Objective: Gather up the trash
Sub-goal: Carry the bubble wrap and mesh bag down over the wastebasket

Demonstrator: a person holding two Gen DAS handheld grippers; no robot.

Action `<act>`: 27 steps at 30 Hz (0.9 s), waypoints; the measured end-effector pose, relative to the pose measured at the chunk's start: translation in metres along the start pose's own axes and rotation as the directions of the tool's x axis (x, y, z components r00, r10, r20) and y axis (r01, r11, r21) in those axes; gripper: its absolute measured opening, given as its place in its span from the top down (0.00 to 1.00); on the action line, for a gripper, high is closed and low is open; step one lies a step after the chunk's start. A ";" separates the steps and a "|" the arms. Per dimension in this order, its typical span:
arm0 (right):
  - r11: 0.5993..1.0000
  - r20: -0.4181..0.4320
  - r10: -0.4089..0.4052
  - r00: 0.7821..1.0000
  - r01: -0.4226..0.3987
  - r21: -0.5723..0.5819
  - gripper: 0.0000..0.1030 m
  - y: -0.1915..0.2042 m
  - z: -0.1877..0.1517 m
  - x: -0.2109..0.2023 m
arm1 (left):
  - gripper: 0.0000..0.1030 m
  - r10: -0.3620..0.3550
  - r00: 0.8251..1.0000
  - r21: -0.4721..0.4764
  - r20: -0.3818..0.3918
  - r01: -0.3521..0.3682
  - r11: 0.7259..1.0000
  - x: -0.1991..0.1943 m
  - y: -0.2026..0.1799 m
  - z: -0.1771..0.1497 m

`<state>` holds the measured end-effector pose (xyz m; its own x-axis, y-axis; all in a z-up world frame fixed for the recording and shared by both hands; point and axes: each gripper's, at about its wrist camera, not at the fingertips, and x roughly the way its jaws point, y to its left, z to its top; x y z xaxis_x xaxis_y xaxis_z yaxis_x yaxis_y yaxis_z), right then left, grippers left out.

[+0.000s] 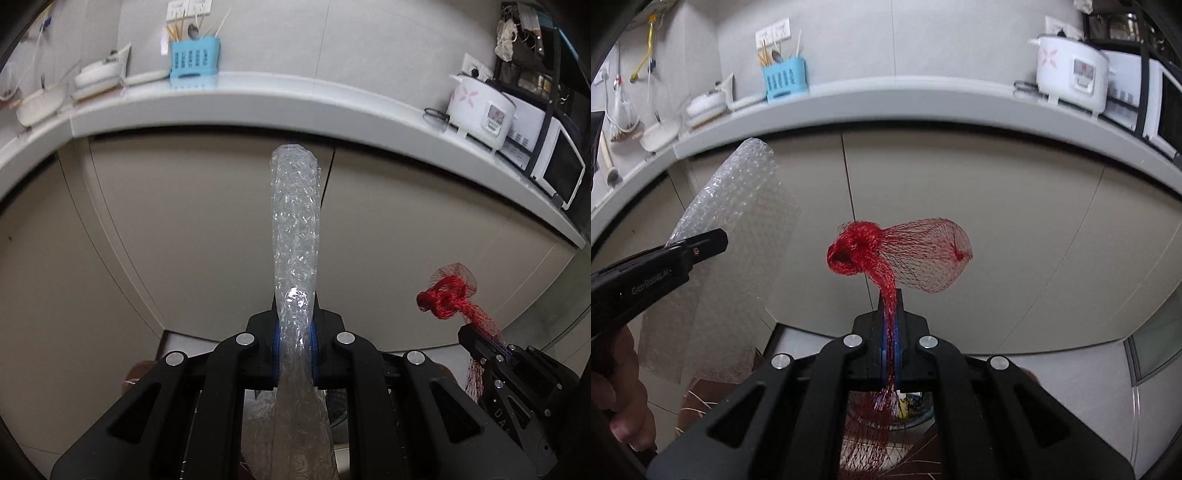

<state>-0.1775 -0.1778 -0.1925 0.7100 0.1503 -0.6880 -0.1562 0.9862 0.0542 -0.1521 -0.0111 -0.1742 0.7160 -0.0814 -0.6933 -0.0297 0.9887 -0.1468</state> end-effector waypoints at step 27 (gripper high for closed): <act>0.996 -0.354 -0.021 0.935 0.048 0.069 0.99 -0.038 -0.077 0.226 | 0.90 -0.035 0.940 -0.059 -0.339 0.016 0.998 0.233 0.017 -0.105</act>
<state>-0.0644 -0.1868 -0.4059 0.4237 0.0956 -0.9008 -0.0741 0.9947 0.0707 -0.0587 -0.0260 -0.4121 0.4374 -0.1537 -0.8860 -0.0595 0.9782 -0.1991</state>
